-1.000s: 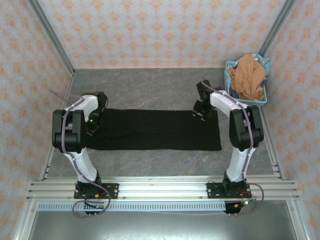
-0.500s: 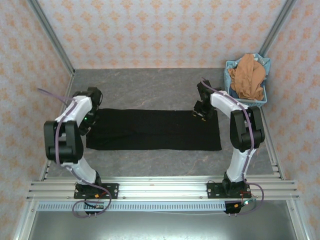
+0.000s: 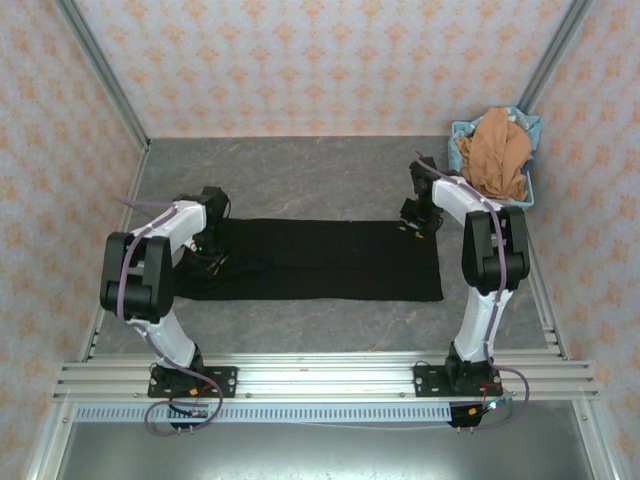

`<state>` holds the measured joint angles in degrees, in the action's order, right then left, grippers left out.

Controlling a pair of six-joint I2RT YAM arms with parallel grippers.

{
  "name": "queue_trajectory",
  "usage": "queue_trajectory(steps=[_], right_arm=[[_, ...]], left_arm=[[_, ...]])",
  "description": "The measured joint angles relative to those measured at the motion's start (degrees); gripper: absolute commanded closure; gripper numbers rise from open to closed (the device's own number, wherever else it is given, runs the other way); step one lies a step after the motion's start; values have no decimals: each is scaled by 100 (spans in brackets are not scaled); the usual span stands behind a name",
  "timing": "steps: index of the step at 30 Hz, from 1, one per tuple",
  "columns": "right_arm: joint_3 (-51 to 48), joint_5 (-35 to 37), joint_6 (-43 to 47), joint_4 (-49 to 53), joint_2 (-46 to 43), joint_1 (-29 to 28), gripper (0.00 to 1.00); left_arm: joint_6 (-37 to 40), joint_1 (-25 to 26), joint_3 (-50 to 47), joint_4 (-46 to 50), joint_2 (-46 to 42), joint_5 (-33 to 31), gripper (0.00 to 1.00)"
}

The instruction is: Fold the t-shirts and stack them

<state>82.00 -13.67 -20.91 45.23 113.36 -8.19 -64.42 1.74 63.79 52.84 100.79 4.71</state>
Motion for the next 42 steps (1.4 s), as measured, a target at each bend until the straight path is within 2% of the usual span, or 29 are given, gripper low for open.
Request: queue_trajectory(steps=[6, 10, 13, 19, 26, 27, 29, 33, 34, 37, 39, 42], right_arm=[[109, 240, -28, 197, 269, 52, 61], [-42, 313, -271, 184, 210, 50, 61], [-535, 326, -616, 118, -127, 52, 60], [-1849, 275, -1602, 136, -1082, -284, 60], [-2813, -188, -3150, -24, -1834, -1558, 59], [-2935, -289, -3405, -90, -1939, -1711, 59], [-3104, -468, -3856, -177, -2085, -1954, 58], [-3200, -765, -4542, -278, -2157, -2275, 57], [-3217, -813, -4684, -299, -2175, -2310, 57], [-3263, -933, -4996, -356, -2232, -2328, 55], [-3250, -957, -5066, -339, -2258, -2330, 52], [-2946, -833, -4977, 61, -2288, -2330, 44]], left_arm=[[142, -105, 304, 101, 476, -70, 79], [308, -105, 1014, 343, 1025, -157, 79], [457, -94, 1792, 372, 1519, -201, 79], [732, 142, 4354, 70, 3053, -13, 79], [597, 868, 8793, -863, 5803, 774, 76], [514, 994, 9311, -1080, 6159, 894, 75], [326, 1198, 9691, -1552, 6492, 1062, 74], [59, 1478, 9687, -2212, 6605, 1259, 66], [26, 1519, 9687, -2302, 6616, 1290, 62], [-2, 1552, 9680, -2439, 6605, 1296, 41], [120, 1528, 9663, -2409, 6524, 1261, 33], [404, 1460, 9501, -1941, 6205, 1045, 24]])
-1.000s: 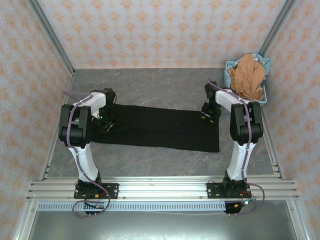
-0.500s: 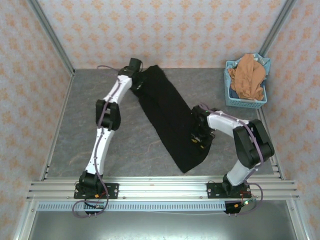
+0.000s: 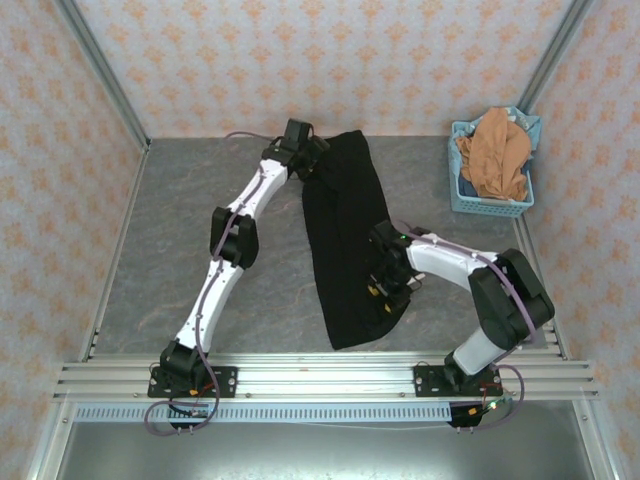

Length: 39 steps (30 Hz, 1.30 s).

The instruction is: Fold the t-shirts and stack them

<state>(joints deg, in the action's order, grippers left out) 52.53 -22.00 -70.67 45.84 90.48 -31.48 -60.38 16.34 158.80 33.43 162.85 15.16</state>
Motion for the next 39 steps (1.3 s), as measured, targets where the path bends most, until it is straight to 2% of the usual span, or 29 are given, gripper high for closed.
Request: queue_trajectory(steps=[4, 7, 10, 14, 17, 21, 26, 35, 37, 39], right_arm=[[682, 402, 409, 439, -428, 22, 38], [870, 638, 896, 579, -990, 186, 39], [898, 791, 1515, 826, -1307, 531, 40], [831, 791, 2457, 1034, -1360, 859, 40], [748, 695, 3003, 1161, -1357, 866, 39], [531, 592, 3375, 1182, -1360, 868, 39], [216, 437, 3519, 1174, -1360, 868, 39], [4, 396, 3523, 1161, -1648, 872, 39], [-11, 393, 3519, 1161, -1733, 879, 39], [-55, 391, 3517, 1161, -1821, 883, 39]], left_arm=[[389, -101, -699, 662, -999, -275, 24], [629, -129, -2177, 835, -2509, -315, 27], [826, 13, -3864, 927, -4179, -33, 34], [1174, 654, -6367, 964, -6028, 761, 36], [1362, 1473, -8087, 1088, -6730, 1346, 32], [1292, 2509, -9418, 1172, -6926, 1775, 29], [1086, 3495, -9600, 1036, -6819, 1781, 29], [811, 4111, -9440, 686, -5755, 1655, 34], [765, 4127, -9383, 732, -5731, 1593, 41], [695, 4135, -9337, 780, -5702, 1543, 53]])
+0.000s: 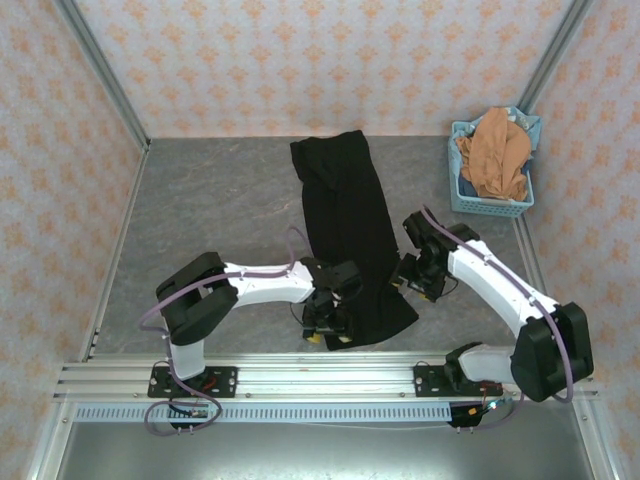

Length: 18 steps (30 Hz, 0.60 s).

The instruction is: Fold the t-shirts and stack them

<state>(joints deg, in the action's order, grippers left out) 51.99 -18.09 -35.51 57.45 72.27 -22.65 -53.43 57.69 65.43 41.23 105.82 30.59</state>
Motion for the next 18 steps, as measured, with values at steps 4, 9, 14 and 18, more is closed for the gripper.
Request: queue_trajectory(steps=[4, 9, 14, 18], right_arm=[[-168, 2, -61, 0, -203, 0, 40], [-299, 20, -138, 31, -337, -2, 41], [-466, 87, -413, 7, -452, -302, 41], [-678, 96, -682, -136, -328, -861, 40]], left_arm=[[-109, -9, 232, 415, 212, -212, 94], [-203, -81, -61, -131, -63, -391, 100], [-216, -608, -1123, -173, -1025, -704, 100], [-203, -997, -1620, -144, -1510, -734, 100]])
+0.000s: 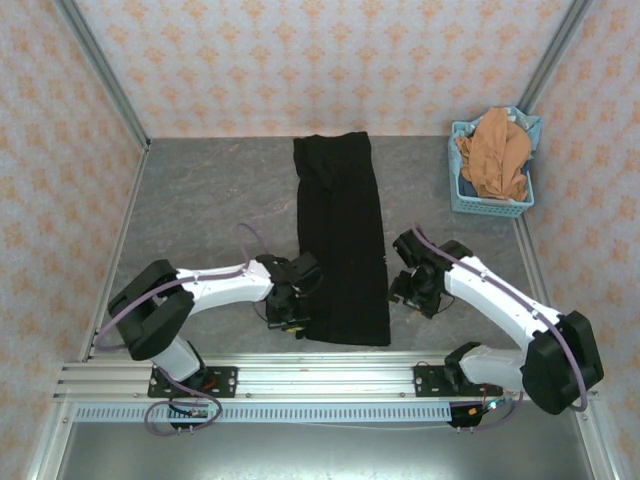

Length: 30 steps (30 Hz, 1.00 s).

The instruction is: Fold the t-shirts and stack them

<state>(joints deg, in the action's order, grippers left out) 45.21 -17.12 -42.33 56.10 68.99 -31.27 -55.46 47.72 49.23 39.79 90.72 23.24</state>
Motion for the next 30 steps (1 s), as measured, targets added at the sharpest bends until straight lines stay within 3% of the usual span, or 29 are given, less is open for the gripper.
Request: queue_trajectory(steps=[7, 20, 26, 30], right_arm=[[-133, -125, -409, -354, 334, -938, 38], [-492, -588, -726, -1016, 1097, -1445, 46], [-573, -627, -813, -1110, 1222, -1434, 60], [-568, -634, -896, -1069, 1222, -1432, 81]], left_arm=[[0, -52, -105, -66, -59, 52, 100], [4, -55, -271, -278, -96, 382, 100], [7, -52, -293, -326, -101, 474, 100], [46, -52, -304, -363, -101, 525, 100]])
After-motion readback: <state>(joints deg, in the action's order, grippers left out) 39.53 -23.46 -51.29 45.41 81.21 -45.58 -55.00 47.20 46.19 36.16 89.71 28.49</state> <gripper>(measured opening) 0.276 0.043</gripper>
